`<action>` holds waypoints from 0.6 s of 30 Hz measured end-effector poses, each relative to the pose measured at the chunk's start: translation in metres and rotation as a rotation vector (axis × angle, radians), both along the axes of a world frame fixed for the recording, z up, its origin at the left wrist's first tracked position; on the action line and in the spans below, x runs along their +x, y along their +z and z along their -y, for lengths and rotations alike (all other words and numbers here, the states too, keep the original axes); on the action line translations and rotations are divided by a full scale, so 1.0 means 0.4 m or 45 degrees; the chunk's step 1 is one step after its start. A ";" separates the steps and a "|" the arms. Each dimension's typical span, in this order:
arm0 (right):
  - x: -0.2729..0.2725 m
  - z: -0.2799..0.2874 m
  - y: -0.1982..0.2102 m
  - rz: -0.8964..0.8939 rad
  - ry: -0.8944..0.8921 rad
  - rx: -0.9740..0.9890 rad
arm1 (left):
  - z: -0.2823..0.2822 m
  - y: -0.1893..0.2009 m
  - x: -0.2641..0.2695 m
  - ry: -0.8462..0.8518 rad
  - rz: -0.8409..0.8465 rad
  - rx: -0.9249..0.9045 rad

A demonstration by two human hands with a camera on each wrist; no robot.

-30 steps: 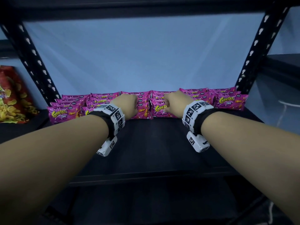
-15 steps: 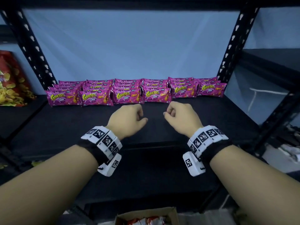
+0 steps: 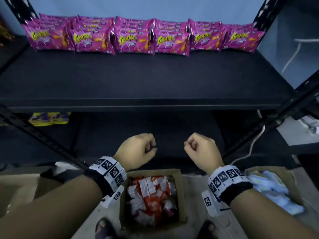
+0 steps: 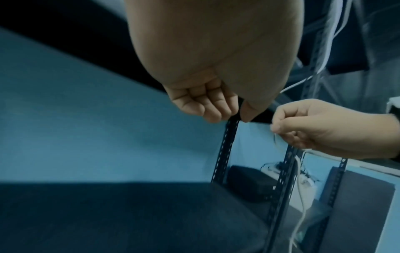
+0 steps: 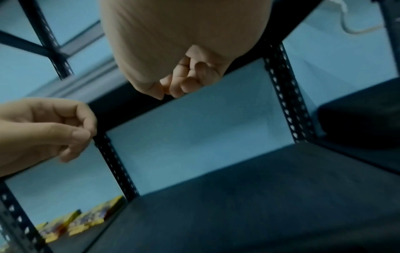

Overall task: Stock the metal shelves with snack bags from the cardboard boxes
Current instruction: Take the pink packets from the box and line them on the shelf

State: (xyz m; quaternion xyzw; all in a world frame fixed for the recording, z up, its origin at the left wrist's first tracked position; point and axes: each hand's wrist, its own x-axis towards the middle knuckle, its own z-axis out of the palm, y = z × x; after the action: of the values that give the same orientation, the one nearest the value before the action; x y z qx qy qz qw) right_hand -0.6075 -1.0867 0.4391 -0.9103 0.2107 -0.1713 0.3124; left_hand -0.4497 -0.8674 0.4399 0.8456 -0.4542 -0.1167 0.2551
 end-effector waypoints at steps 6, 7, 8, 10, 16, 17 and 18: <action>-0.093 -0.042 -0.261 -0.486 0.003 0.230 | -0.086 -0.280 -0.061 0.198 -0.314 0.213; -0.107 -0.052 -0.300 -0.556 -0.002 0.272 | -0.100 -0.328 -0.071 0.256 -0.363 0.251; -0.120 -0.063 -0.339 -0.634 -0.009 0.319 | -0.116 -0.378 -0.084 0.329 -0.421 0.287; -0.141 -0.084 -0.427 -0.788 -0.005 0.399 | -0.148 -0.479 -0.116 0.489 -0.533 0.337; -0.207 -0.133 -0.749 -1.243 -0.048 0.633 | -0.236 -0.802 -0.207 0.880 -0.750 0.560; -0.219 -0.140 -0.809 -1.293 -0.078 0.674 | -0.249 -0.852 -0.222 0.942 -0.786 0.624; -0.229 -0.149 -0.863 -1.315 -0.110 0.714 | -0.260 -0.900 -0.236 1.028 -0.813 0.665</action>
State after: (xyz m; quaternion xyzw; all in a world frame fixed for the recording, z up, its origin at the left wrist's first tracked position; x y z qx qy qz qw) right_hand -0.6989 -1.0272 0.0941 -0.7489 0.4099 0.3440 0.3909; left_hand -0.5440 -0.7635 0.0798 0.9097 0.0479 -0.3678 0.1867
